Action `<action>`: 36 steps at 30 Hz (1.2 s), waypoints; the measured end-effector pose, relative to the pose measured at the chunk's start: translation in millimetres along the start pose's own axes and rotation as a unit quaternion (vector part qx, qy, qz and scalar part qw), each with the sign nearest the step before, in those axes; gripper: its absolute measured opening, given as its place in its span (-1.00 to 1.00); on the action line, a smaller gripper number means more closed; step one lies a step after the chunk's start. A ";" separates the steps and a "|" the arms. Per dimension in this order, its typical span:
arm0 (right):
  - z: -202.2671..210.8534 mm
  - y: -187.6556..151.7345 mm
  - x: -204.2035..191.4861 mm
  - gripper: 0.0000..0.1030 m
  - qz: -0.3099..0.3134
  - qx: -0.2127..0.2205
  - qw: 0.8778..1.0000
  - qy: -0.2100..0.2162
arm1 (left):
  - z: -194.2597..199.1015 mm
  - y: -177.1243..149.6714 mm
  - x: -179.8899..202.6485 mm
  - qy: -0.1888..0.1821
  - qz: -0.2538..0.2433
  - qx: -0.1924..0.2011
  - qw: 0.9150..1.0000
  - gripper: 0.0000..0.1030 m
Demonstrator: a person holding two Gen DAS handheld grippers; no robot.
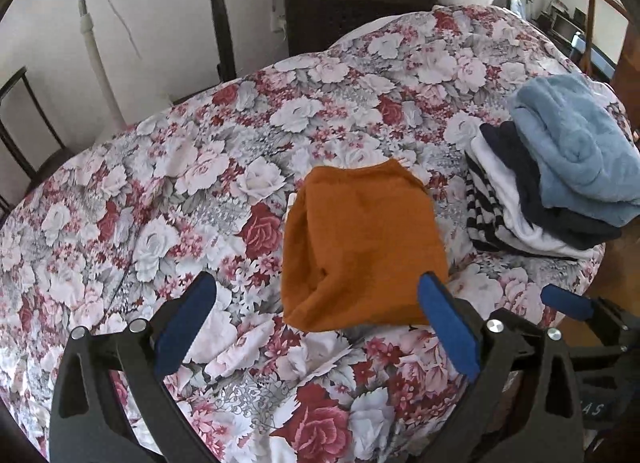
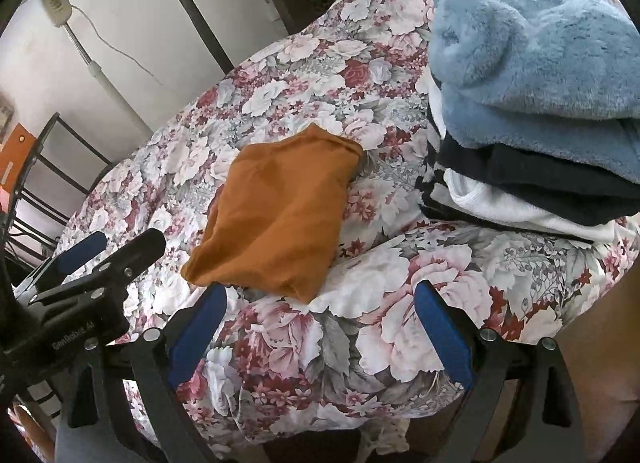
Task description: Fold small clothes
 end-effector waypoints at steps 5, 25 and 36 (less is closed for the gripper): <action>6.7 0.6 1.7 0.85 -0.005 0.016 1.000 0.013 | 0.2 -0.2 5.5 -0.008 -0.003 -0.006 1.000 0.91; 17.6 -1.4 -4.1 0.85 0.004 0.033 0.999 0.012 | -6.4 -3.3 14.2 0.003 -0.007 -0.010 1.000 0.91; 15.4 2.7 -2.1 0.85 0.000 0.032 0.999 -0.005 | -12.2 -9.1 5.0 0.039 0.000 -0.037 0.999 0.91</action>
Point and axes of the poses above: each gripper's, at about its wrist camera, not at the fingertips, and z roughly against the way its jaws point, x to its right, y to its top, the point moved 3 cm from there along -z, roughly the way its jaws point, and after that the axes turned 6 degrees about y, right-handed, at the moved point
